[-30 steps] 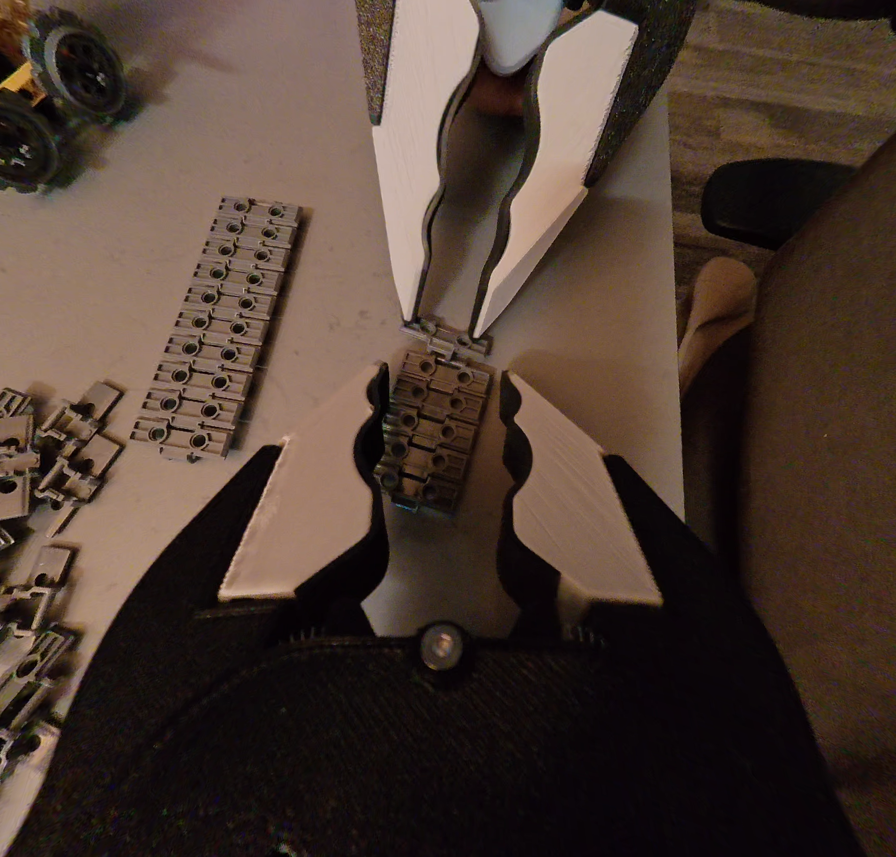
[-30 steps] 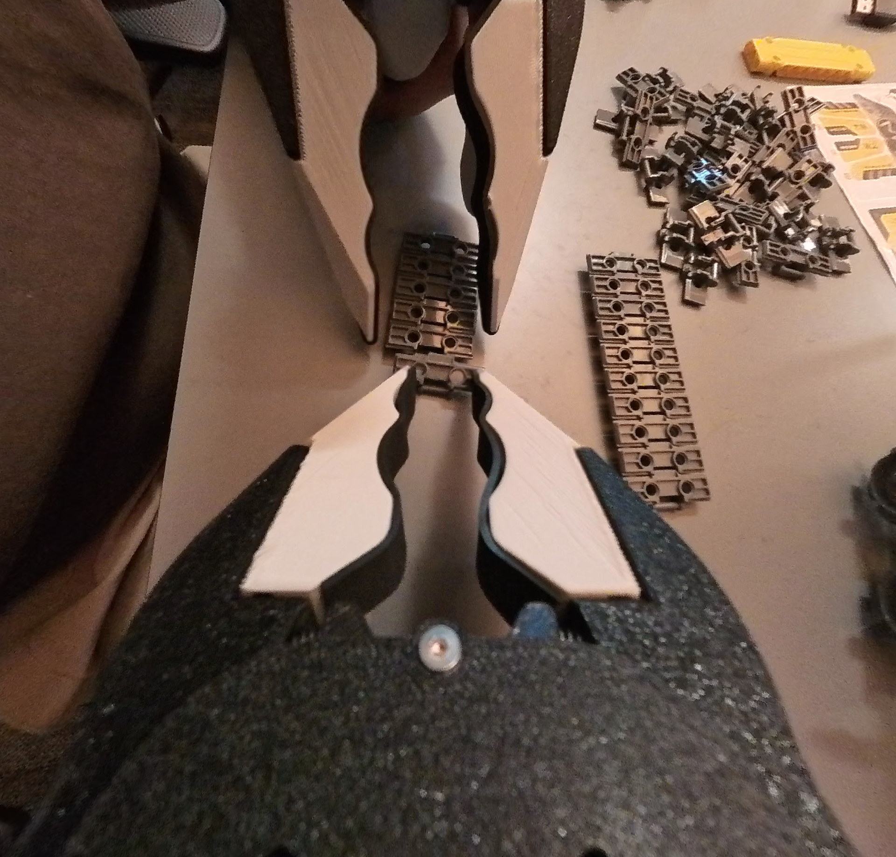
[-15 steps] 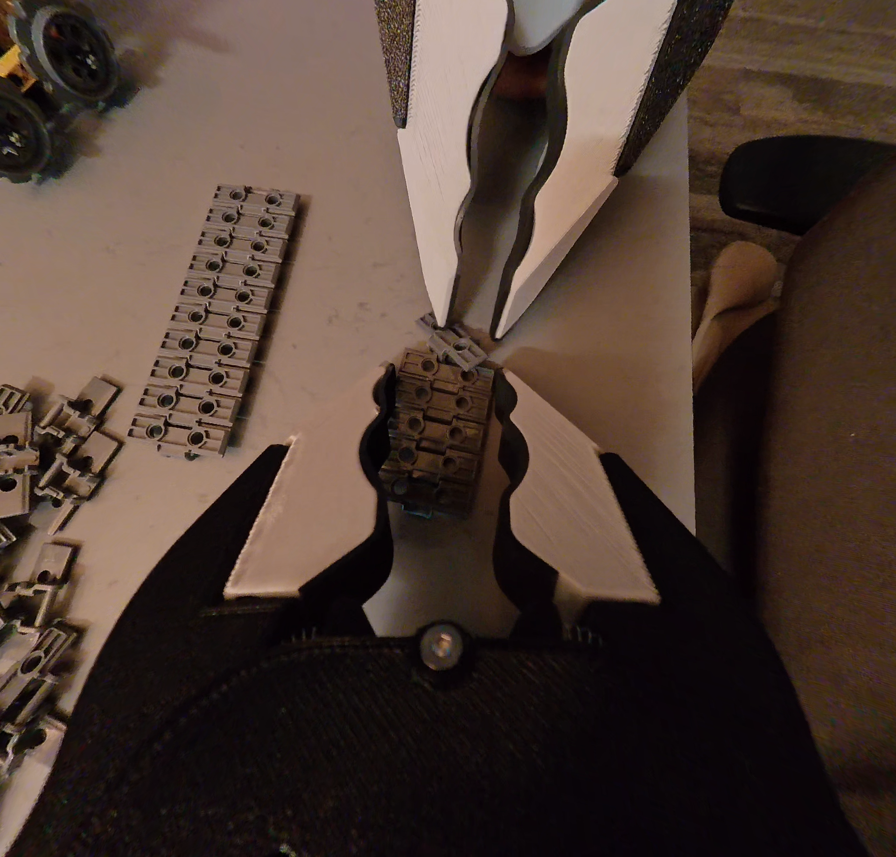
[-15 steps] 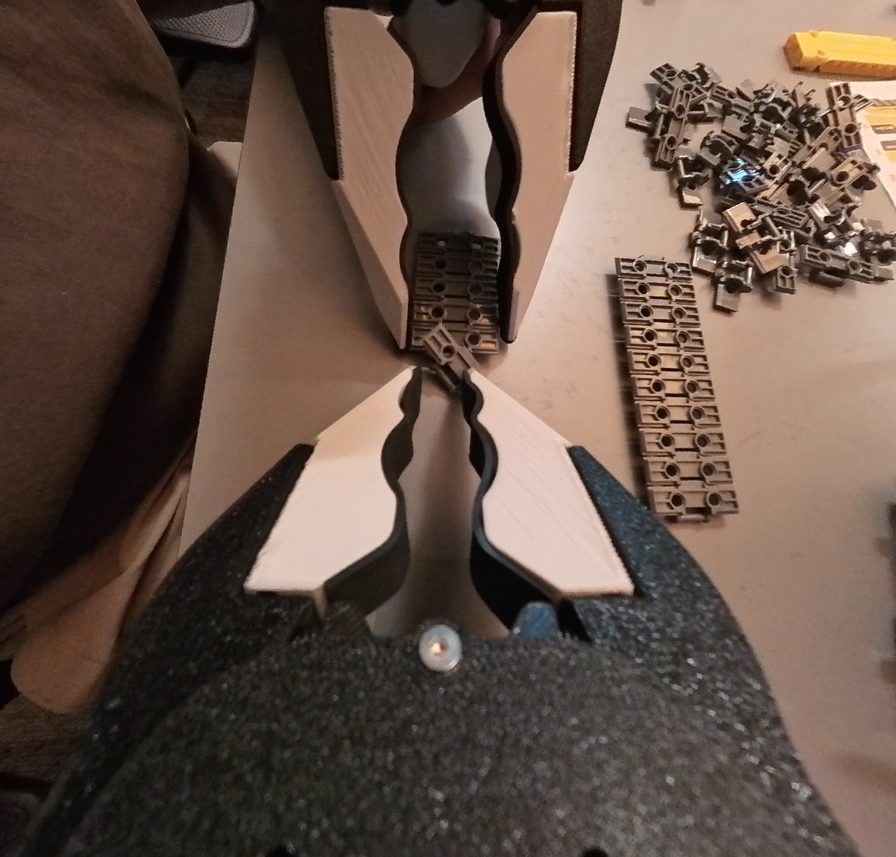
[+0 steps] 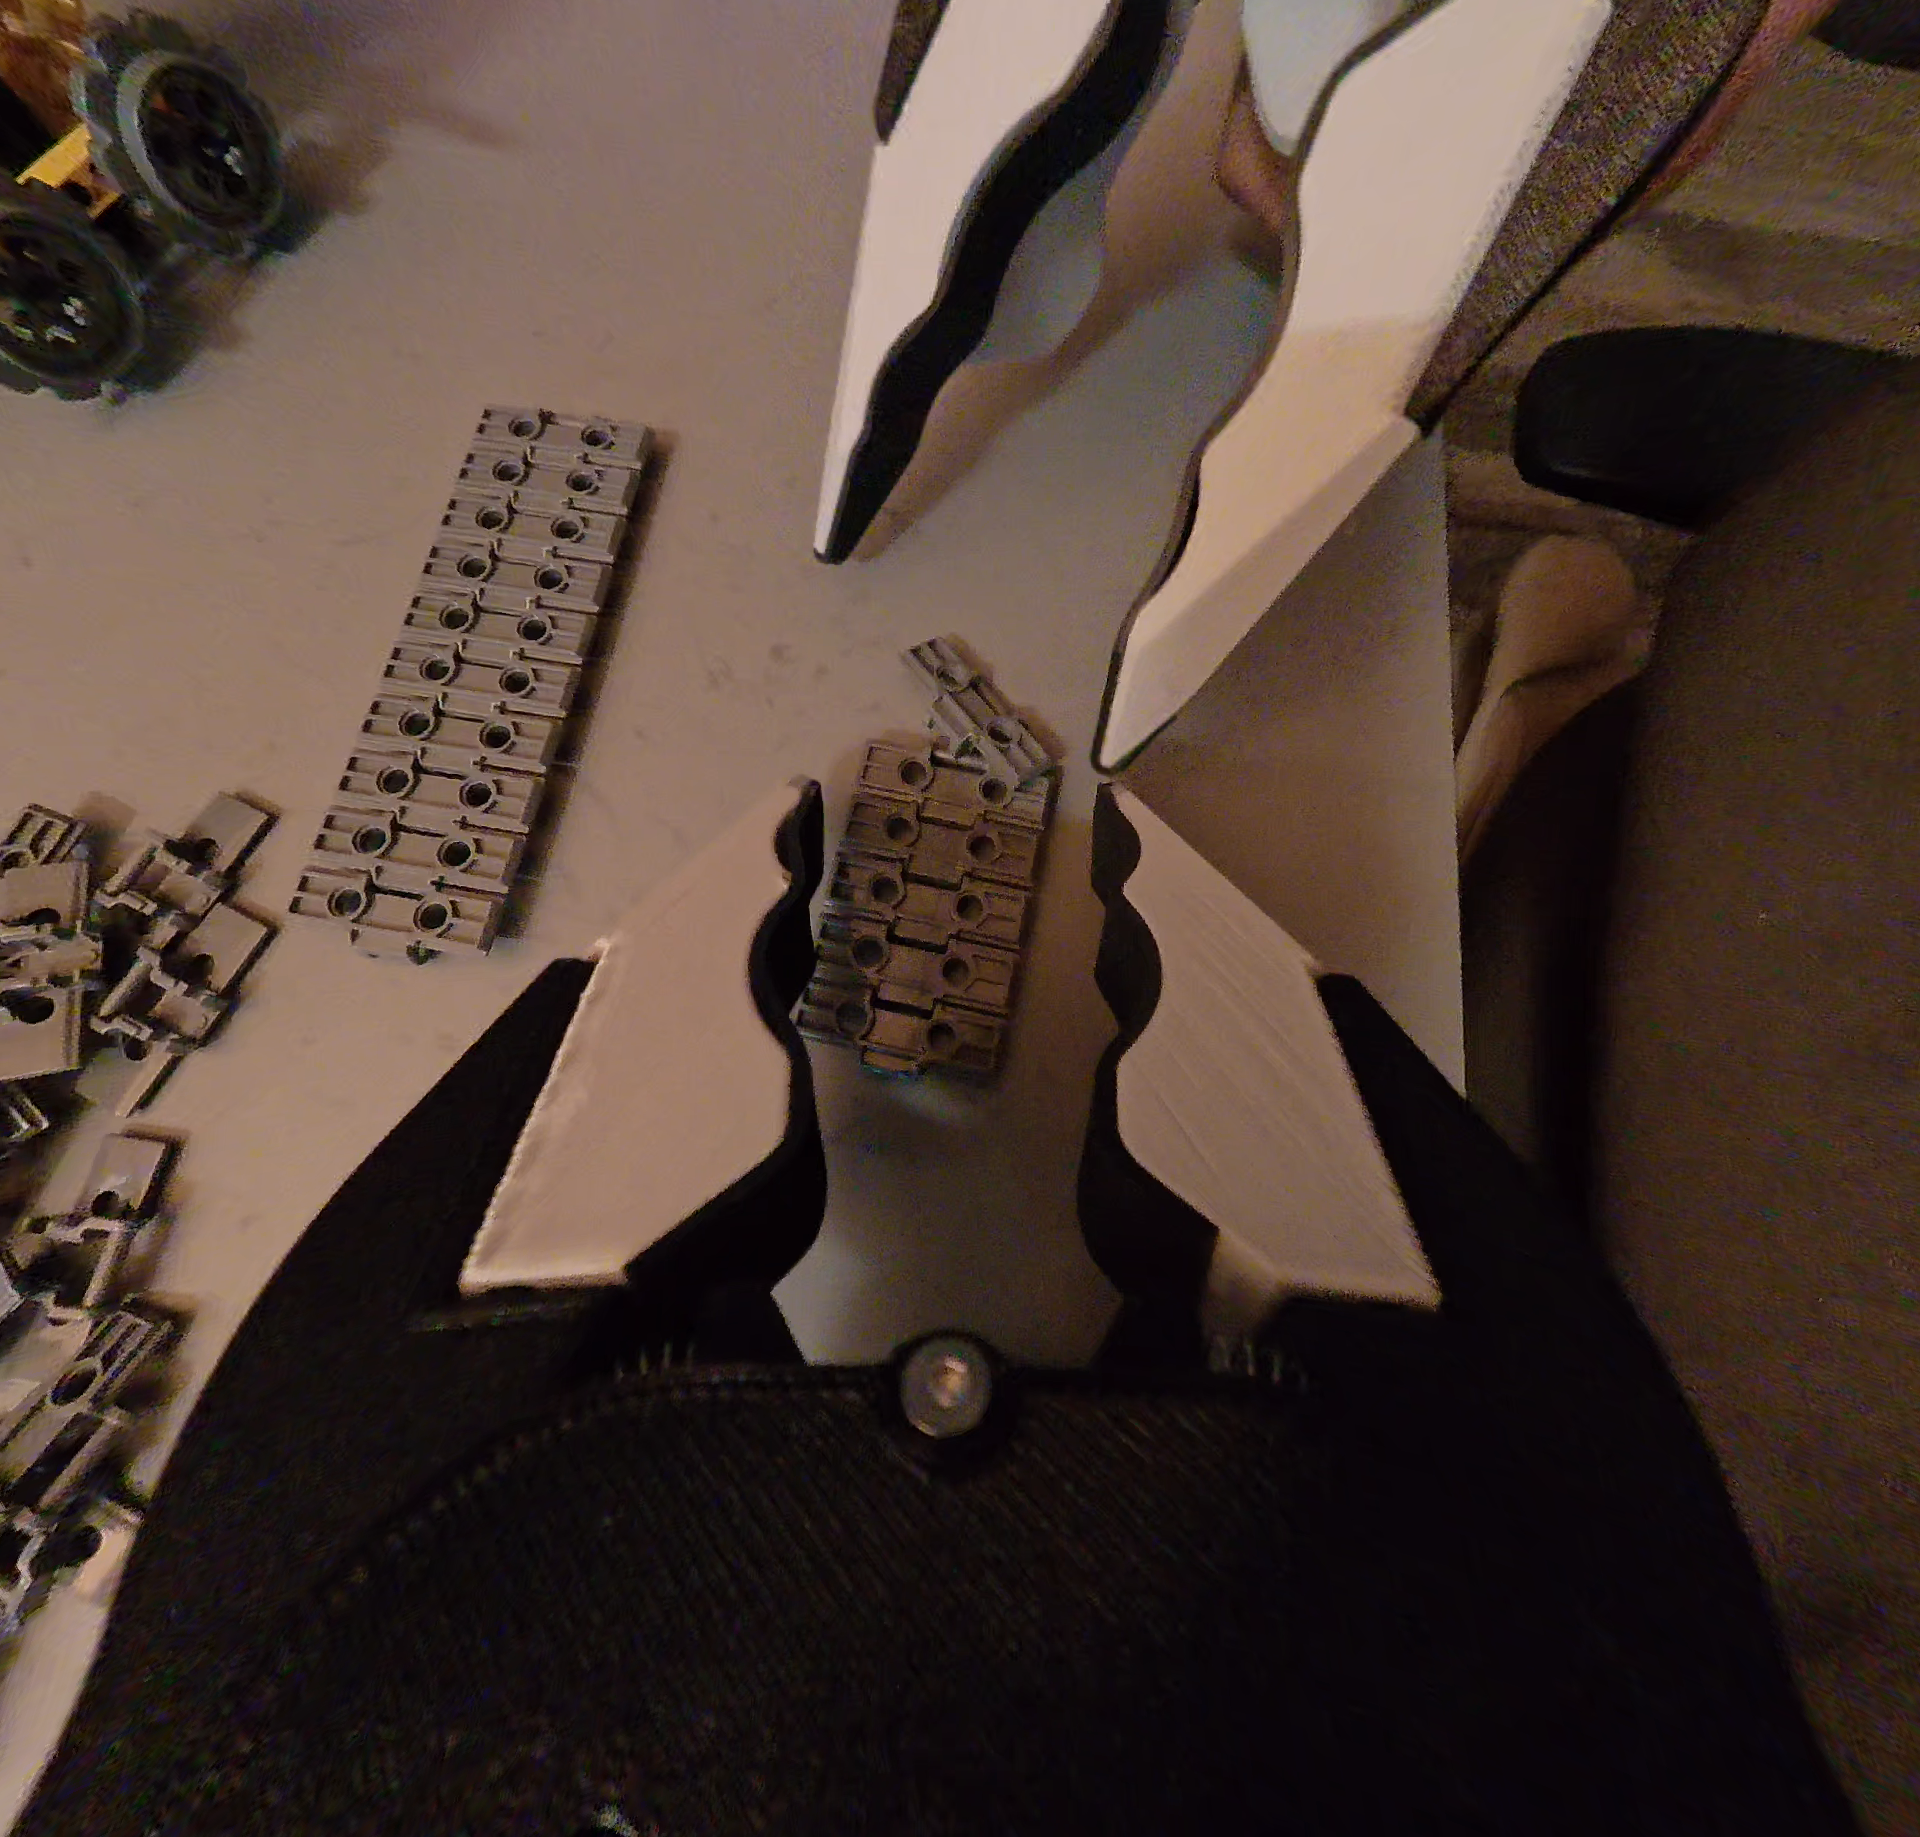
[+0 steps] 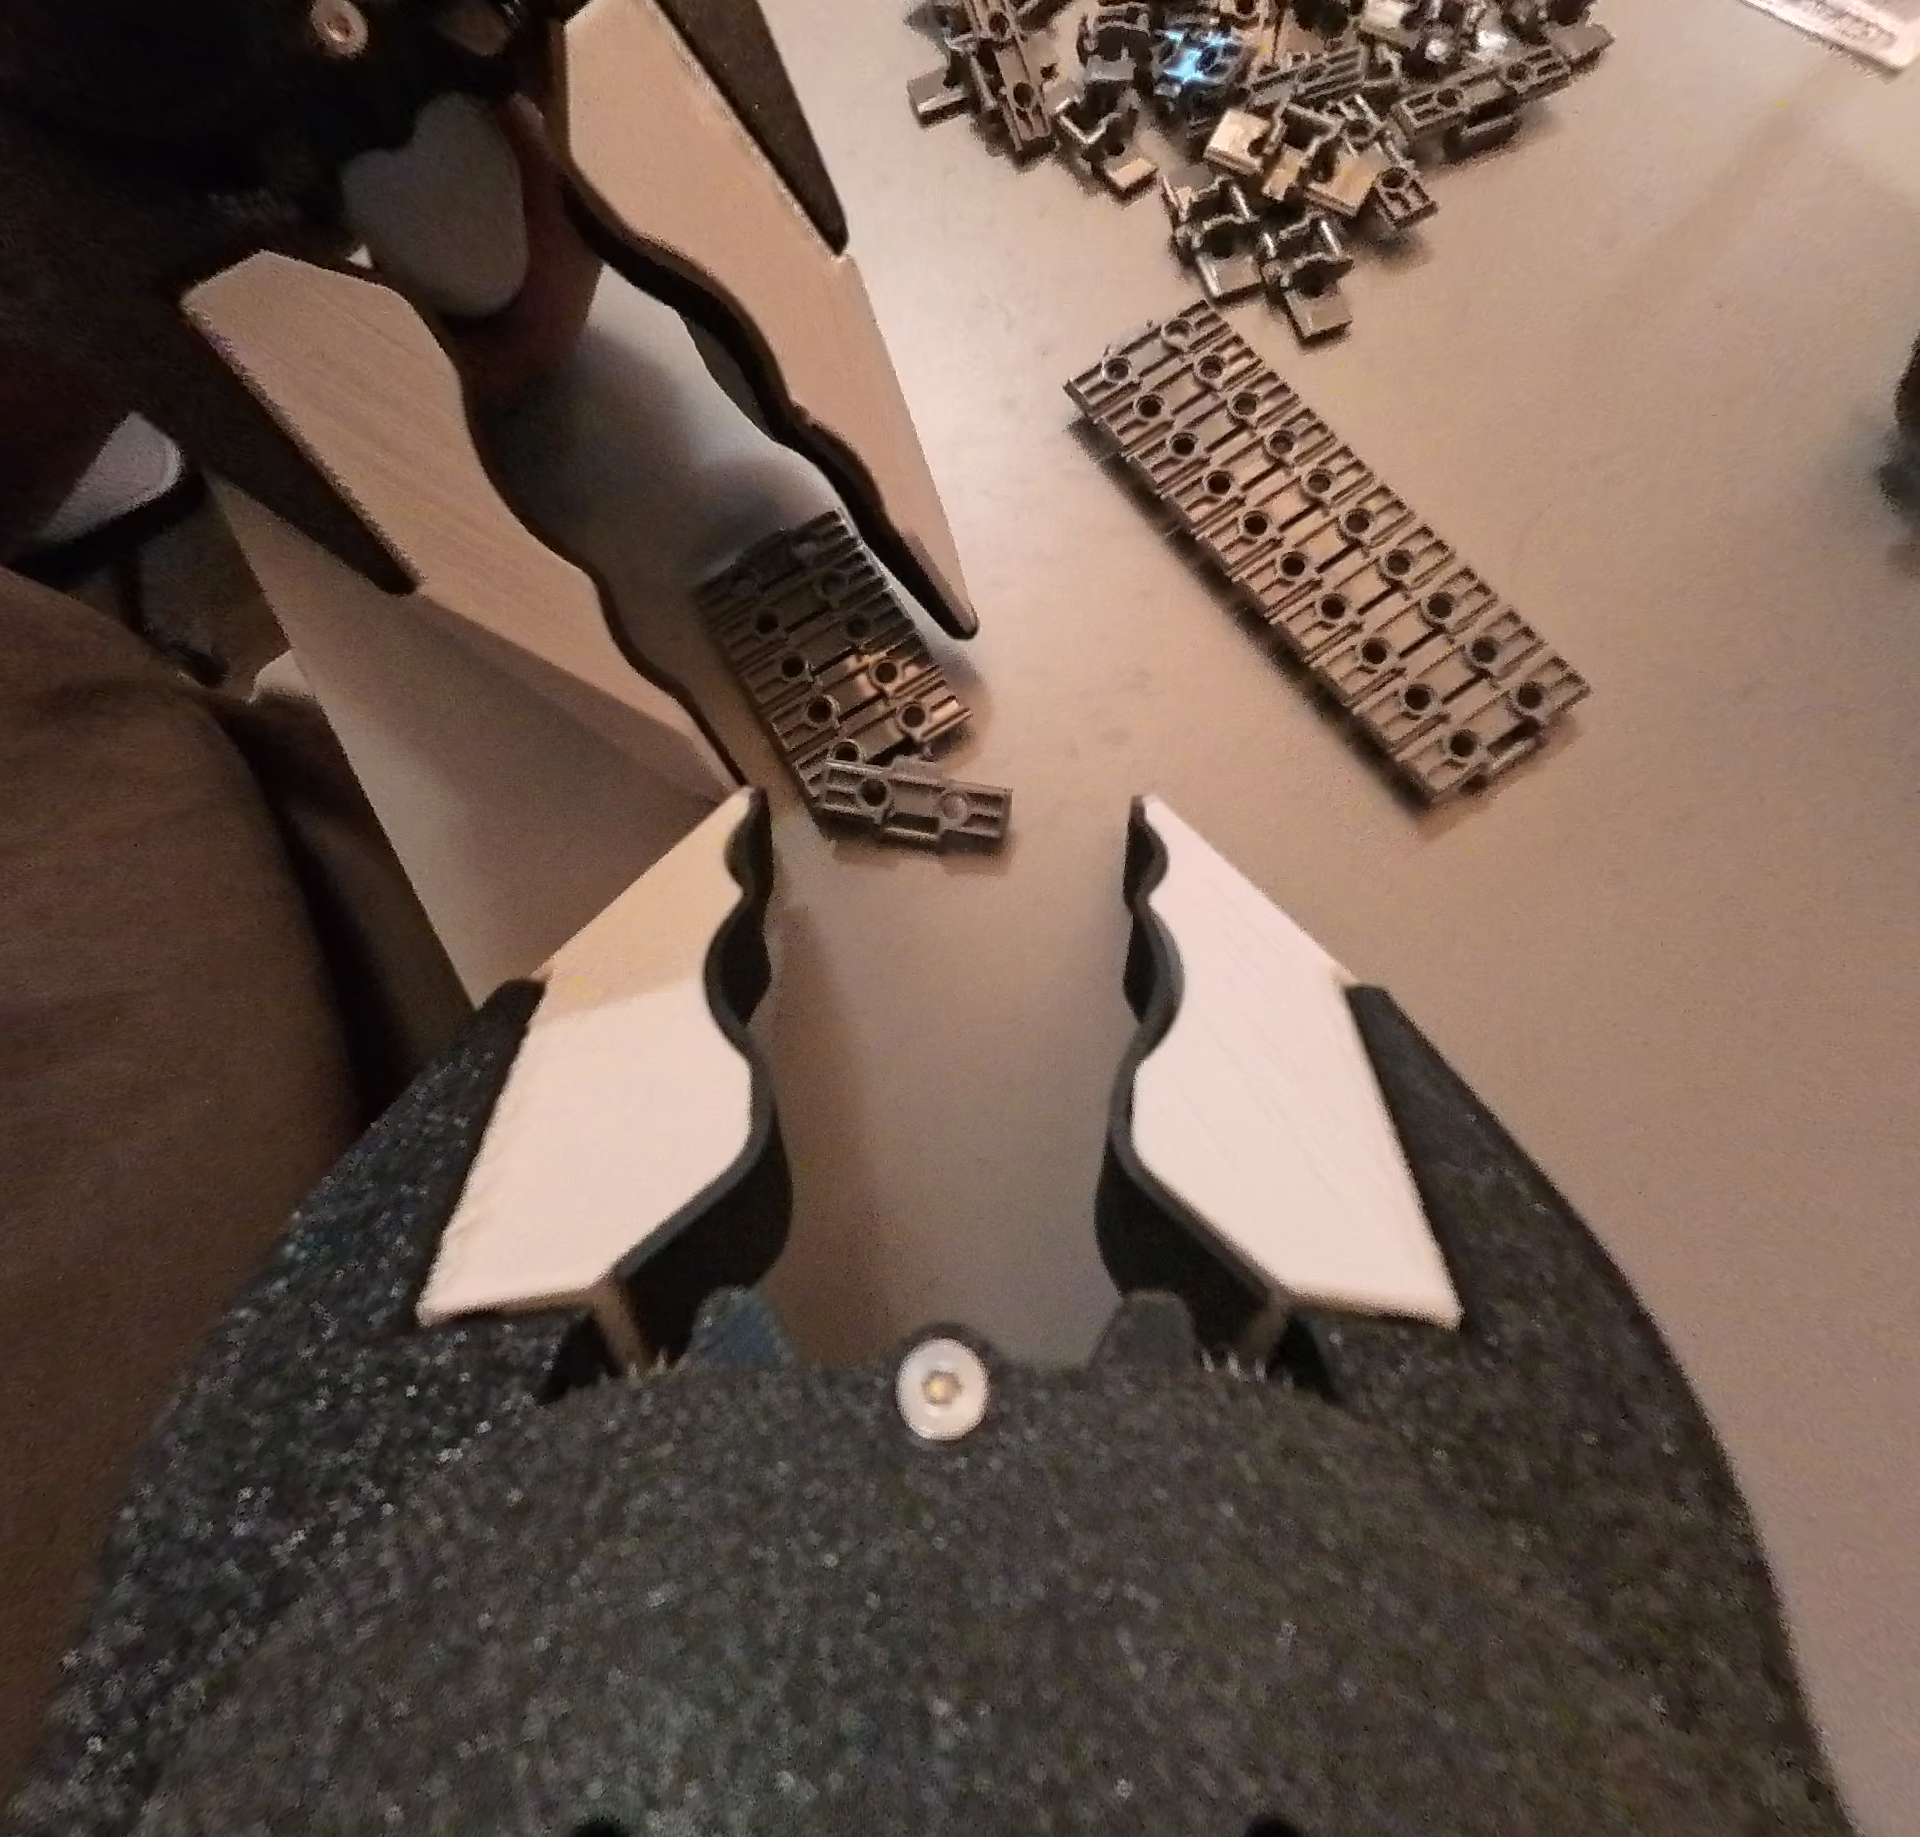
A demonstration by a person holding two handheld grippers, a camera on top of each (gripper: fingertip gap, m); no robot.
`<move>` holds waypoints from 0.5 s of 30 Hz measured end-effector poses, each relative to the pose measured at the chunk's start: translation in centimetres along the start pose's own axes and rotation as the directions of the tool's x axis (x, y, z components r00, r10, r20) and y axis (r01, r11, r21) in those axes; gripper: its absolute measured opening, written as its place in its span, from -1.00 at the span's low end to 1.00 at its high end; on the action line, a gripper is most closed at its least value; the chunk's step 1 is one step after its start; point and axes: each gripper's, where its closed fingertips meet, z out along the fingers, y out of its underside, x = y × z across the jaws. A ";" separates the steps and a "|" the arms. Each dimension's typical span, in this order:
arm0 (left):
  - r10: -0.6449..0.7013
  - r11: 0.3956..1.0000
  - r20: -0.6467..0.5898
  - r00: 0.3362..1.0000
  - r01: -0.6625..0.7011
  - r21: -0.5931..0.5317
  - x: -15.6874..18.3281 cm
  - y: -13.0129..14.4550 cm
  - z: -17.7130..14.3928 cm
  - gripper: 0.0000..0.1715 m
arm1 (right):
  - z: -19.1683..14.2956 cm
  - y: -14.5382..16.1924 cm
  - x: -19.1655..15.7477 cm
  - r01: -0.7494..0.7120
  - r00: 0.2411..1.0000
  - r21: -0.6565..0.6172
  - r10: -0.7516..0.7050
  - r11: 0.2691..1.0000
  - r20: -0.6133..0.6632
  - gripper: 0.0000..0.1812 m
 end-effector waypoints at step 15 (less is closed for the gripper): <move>-0.015 0.999 0.000 1.000 0.015 -0.038 -0.2 0.6 0.3 -0.59 | 0.1 0.7 -0.2 -0.033 0.999 0.038 0.034 0.999 -0.034 -0.58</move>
